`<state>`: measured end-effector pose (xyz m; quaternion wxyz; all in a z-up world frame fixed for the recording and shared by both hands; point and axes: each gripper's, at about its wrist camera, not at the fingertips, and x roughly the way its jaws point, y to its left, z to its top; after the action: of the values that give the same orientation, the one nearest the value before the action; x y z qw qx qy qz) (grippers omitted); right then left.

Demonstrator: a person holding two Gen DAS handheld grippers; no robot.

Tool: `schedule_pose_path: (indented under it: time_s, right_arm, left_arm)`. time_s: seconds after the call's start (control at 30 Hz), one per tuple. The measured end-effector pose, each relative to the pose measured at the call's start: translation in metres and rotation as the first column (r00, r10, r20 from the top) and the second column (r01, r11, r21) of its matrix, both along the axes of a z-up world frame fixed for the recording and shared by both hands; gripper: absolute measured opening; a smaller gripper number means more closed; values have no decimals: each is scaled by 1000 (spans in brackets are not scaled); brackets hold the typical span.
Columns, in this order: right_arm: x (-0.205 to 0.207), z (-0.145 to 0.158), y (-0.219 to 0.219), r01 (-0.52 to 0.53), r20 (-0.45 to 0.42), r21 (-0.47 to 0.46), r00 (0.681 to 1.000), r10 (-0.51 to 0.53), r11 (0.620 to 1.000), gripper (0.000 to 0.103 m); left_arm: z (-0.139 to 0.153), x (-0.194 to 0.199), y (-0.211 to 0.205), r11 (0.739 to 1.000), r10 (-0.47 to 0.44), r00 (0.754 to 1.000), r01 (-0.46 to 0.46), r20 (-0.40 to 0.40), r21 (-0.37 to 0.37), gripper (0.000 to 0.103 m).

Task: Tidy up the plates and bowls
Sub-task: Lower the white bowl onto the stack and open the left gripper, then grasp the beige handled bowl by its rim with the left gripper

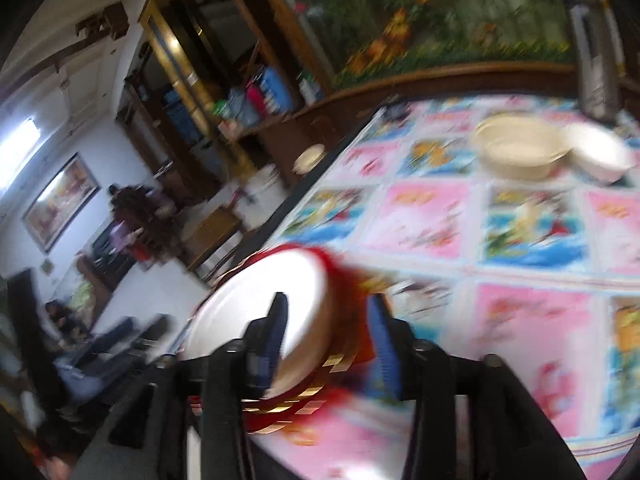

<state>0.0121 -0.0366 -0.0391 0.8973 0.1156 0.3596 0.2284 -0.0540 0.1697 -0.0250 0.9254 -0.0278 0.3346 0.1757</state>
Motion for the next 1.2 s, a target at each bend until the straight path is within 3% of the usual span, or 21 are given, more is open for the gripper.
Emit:
schedule_pose_path:
  time_s: [0.07,0.2,0.3,0.4,0.5,0.67,0.9,1.03,1.13,1.2]
  right_arm:
    - [-3,3,-31,69,45,-25,997,-68,997,53]
    - [-6,9,-94,216,83,-46,974,-212,975,57]
    - [-8,13,-142,309,89,-22,948,-306,951,69]
    - [-6,14,-181,364,78,-21,929,-362,931,70]
    - [-2,12,-212,404,55,-1,913,-404,915,71]
    - [25,13,-243,398,-3,71,917,-399,915,73]
    - [102,3,-253,340,-159,242,938,-309,909,74]
    - [153,-13,-244,342,-247,328,931,-270,880,74]
    - [185,-28,-237,358,-307,393,920,-246,847,74]
    - [201,-36,-231,381,-338,406,907,-251,831,74]
  left_arm:
    - [16,0,-15,997,-73,996,75,48,-30,83]
    - [33,7,-60,969,-227,968,235,106,-72,87]
    - [32,26,-95,937,-325,944,330,56,-118,87]
    - [24,50,-137,905,-401,916,398,9,-148,87]
    - [19,72,-171,896,-434,900,428,-30,-121,87]
    - [20,132,-198,904,-419,903,404,-95,-138,87]
    - [30,225,-192,952,-296,934,271,-197,-144,87]
    - [14,278,-188,966,-256,921,236,-293,-103,87]
    - [3,306,-193,971,-240,926,234,-293,-57,87]
    - [-11,326,-200,968,-247,906,248,-345,-41,87]
